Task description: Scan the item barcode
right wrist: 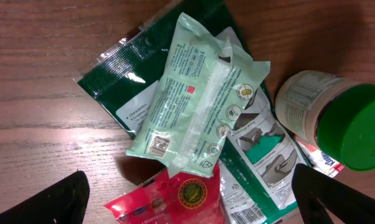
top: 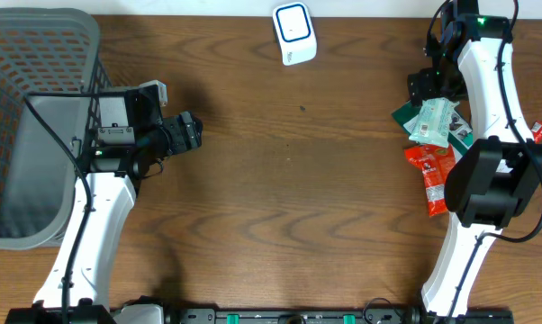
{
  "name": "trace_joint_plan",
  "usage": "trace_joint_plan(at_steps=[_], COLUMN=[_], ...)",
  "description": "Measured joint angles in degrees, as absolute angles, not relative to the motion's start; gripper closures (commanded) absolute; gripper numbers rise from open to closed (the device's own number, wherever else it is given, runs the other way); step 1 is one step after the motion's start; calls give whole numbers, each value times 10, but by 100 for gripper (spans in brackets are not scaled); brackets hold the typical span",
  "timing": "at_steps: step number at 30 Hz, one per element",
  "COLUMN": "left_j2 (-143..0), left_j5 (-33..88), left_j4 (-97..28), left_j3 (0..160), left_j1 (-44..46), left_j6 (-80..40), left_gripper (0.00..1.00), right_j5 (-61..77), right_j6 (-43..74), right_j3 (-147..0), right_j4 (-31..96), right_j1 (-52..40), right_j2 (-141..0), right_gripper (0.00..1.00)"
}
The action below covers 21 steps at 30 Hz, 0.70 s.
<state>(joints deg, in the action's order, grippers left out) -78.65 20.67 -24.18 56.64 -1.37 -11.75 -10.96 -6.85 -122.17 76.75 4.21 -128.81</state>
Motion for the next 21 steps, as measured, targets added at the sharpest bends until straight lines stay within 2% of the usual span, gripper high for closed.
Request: trace_joint_plan(at_steps=[11,21], left_j2=[-786,-786], left_j5=[207,207], left_j4=[-242,-242], left_j3=[566,566], left_j1=[-13,-14], left_j6=[-117,-117], left_gripper=[18,18], right_j5=[-109,-112], right_j6=[-69,-69], right_j3=[-1219,-1222], right_j4=[767,765], right_j1=[41,33], right_j2=[-1241,-922], right_gripper=[1,1])
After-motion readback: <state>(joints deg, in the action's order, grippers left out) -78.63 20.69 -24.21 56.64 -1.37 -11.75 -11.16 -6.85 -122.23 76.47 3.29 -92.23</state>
